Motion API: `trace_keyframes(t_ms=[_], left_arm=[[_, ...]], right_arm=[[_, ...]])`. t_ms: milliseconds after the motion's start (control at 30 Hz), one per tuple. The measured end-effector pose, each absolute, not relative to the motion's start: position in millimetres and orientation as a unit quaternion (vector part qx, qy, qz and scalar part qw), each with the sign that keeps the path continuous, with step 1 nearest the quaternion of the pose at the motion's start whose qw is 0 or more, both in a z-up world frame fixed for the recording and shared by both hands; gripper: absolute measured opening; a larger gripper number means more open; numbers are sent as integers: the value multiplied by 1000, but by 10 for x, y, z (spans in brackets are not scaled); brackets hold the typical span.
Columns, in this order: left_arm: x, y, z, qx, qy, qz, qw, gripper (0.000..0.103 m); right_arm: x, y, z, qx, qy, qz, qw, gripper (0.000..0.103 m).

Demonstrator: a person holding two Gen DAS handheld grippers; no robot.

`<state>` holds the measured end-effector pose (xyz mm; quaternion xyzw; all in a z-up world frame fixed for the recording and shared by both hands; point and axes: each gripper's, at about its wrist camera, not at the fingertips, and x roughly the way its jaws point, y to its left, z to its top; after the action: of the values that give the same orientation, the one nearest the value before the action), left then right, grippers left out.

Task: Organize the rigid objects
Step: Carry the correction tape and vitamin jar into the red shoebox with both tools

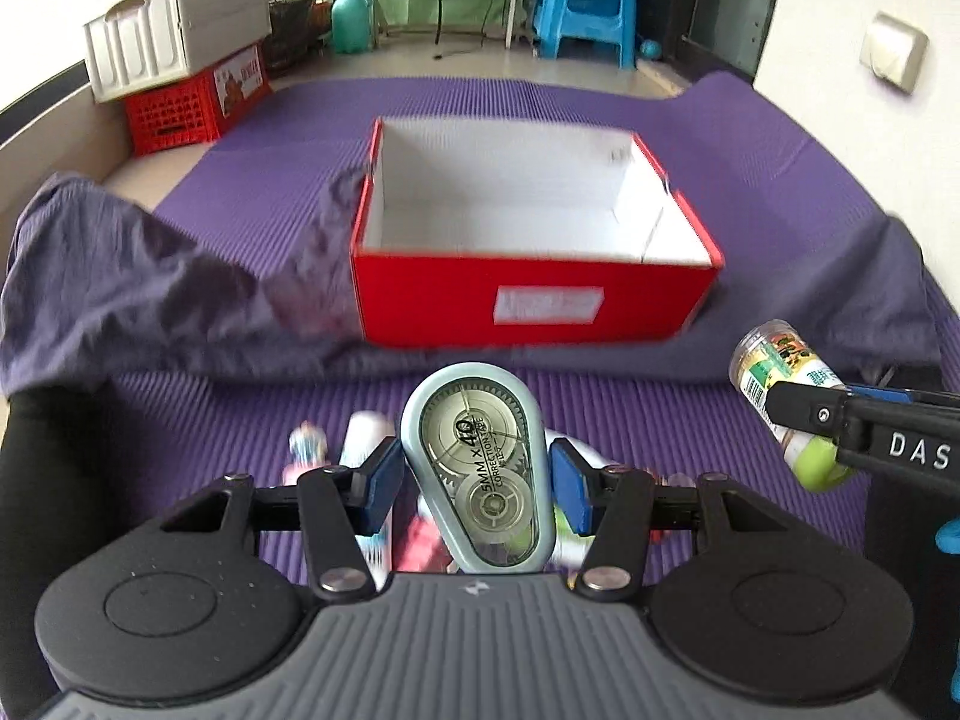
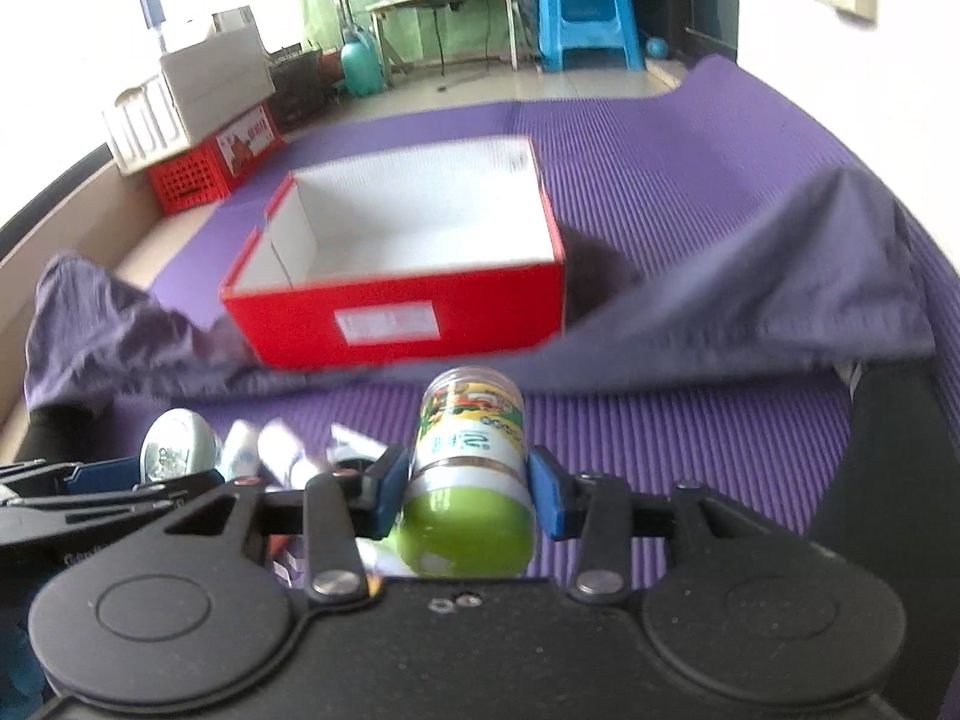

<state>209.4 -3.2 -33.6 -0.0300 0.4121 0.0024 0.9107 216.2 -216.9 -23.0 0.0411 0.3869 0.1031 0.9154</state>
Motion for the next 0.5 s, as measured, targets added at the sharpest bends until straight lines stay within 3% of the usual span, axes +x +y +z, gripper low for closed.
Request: trace_keyframes(t_ms=[500], left_arm=[[3346,172,-98,-4,406,13,914,53]], right_arm=[[3305,-1976,97,29,353,121,927,43]])
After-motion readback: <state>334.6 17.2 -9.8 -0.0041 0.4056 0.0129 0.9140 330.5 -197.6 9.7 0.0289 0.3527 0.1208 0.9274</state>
